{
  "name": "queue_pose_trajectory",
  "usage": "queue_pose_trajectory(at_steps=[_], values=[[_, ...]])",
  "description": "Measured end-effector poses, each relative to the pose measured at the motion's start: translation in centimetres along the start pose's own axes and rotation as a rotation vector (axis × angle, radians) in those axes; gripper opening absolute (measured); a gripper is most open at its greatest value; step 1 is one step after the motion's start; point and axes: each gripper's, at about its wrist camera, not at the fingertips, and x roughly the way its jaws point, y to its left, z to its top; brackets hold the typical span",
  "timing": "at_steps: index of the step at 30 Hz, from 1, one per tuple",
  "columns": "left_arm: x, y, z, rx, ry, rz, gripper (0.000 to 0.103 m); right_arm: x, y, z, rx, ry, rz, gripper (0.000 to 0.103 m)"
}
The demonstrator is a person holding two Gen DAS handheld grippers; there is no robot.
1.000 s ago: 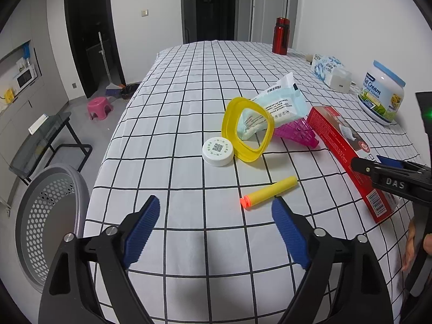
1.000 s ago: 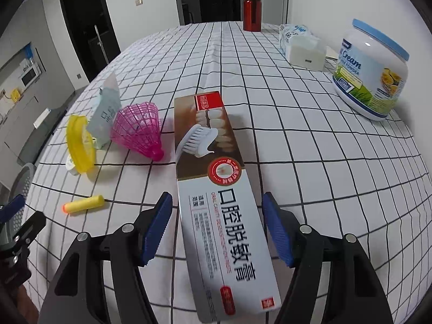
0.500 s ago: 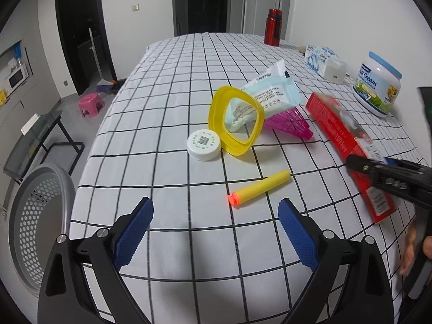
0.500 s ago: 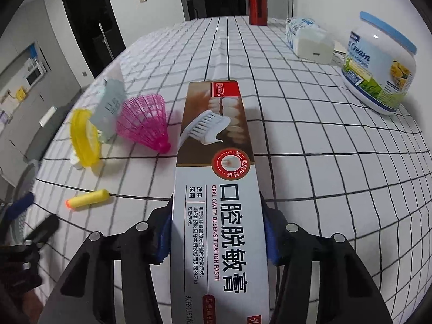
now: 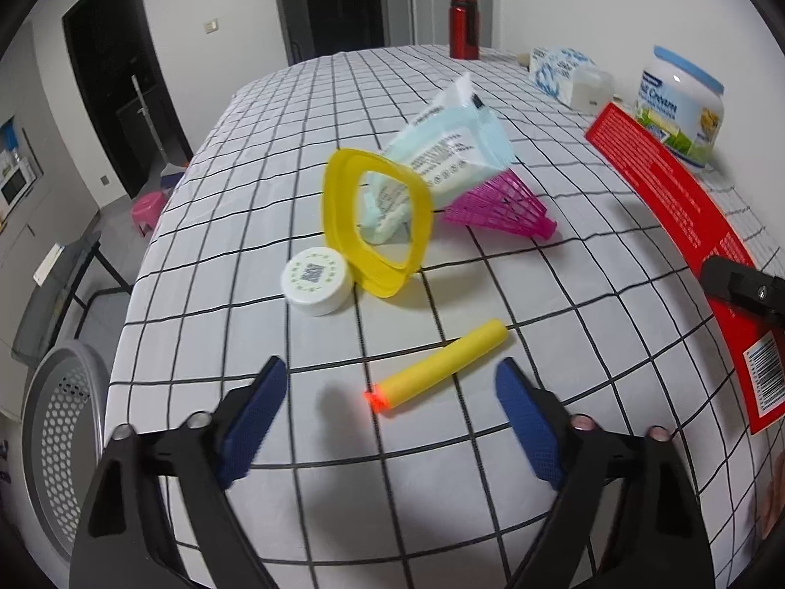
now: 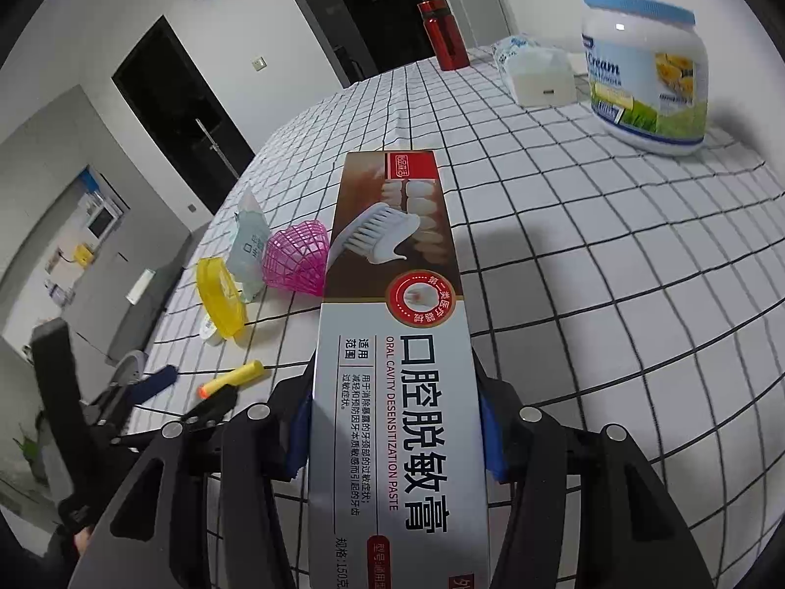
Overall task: Collect trash
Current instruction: 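Grasp the toothpaste box with the right gripper while left grasps the yellow foam dart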
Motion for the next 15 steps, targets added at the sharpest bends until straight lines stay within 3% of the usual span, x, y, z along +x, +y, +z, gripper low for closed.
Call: queue_pose_trajectory(at_steps=[5, 8, 9, 10, 15], values=[[0.5, -0.8, 0.0, 0.011, 0.014, -0.023, 0.060, -0.3, -0.2, -0.2, 0.017, -0.007, 0.030, 0.051], [0.3, -1.5, 0.0, 0.027, 0.014, -0.047, 0.032, -0.2, -0.4, -0.2, 0.022, -0.006, 0.037, 0.051], [0.2, -1.8, 0.0, 0.035, 0.017, -0.059, 0.018, -0.2, -0.4, -0.2, 0.024, -0.007, 0.039, 0.051], [0.1, -2.1, -0.1, 0.038, 0.020, -0.063, 0.013, -0.2, -0.5, -0.2, 0.025, -0.008, 0.040, 0.051], [-0.6, -2.7, -0.7, 0.026, 0.028, -0.076, 0.013, -0.6, -0.6, -0.2, 0.023, -0.022, 0.037, 0.051]])
